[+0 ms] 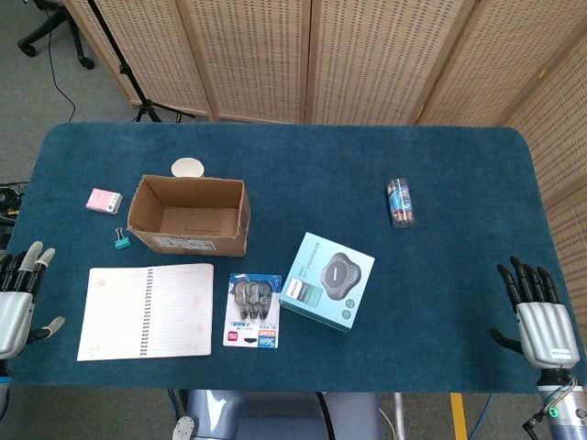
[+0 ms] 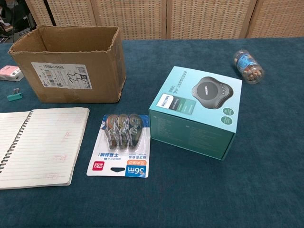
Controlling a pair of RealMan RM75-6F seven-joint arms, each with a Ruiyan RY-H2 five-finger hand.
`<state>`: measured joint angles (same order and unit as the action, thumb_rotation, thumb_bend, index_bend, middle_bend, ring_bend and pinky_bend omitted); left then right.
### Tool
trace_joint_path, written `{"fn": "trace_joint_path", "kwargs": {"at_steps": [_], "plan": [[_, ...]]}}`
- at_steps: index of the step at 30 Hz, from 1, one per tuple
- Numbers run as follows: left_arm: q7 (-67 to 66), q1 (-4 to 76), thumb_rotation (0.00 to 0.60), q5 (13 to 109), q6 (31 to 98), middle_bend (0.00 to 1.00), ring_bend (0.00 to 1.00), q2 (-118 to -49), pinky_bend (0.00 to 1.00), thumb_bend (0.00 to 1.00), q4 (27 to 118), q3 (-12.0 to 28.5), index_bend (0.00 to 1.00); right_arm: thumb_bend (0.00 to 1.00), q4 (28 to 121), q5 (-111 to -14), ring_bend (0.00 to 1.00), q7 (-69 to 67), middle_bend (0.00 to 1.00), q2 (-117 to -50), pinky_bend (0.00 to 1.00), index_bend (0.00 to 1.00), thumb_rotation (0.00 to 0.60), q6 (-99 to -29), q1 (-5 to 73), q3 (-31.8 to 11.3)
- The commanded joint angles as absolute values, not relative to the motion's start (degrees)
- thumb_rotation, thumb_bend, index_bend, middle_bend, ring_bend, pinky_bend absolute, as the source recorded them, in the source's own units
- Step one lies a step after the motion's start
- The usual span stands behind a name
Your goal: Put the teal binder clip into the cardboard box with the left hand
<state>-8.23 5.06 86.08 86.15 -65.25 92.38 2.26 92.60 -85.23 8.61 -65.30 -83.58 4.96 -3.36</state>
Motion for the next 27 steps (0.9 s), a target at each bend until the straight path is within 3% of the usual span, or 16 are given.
{"fn": "trace_joint_path", "kwargs": {"at_steps": [1, 27], "plan": [[-8.12, 4.99, 0.6, 86.27, 86.29, 0.0, 0.0, -65.23, 0.0, 0.1, 92.42, 2.18, 0.0, 0.16, 92.6, -85.32, 0.0, 8.57, 0.0, -65.3, 0.0, 0.02, 0.6, -83.61, 4.96, -3.32], [-8.78, 5.03, 0.6, 86.44, 86.04, 0.0, 0.0, -65.32, 0.0, 0.1, 92.53, 2.03, 0.0, 0.16, 92.51, -85.65, 0.0, 7.78, 0.0, -65.08, 0.0, 0.02, 0.6, -83.91, 4.82, -3.26]]}}
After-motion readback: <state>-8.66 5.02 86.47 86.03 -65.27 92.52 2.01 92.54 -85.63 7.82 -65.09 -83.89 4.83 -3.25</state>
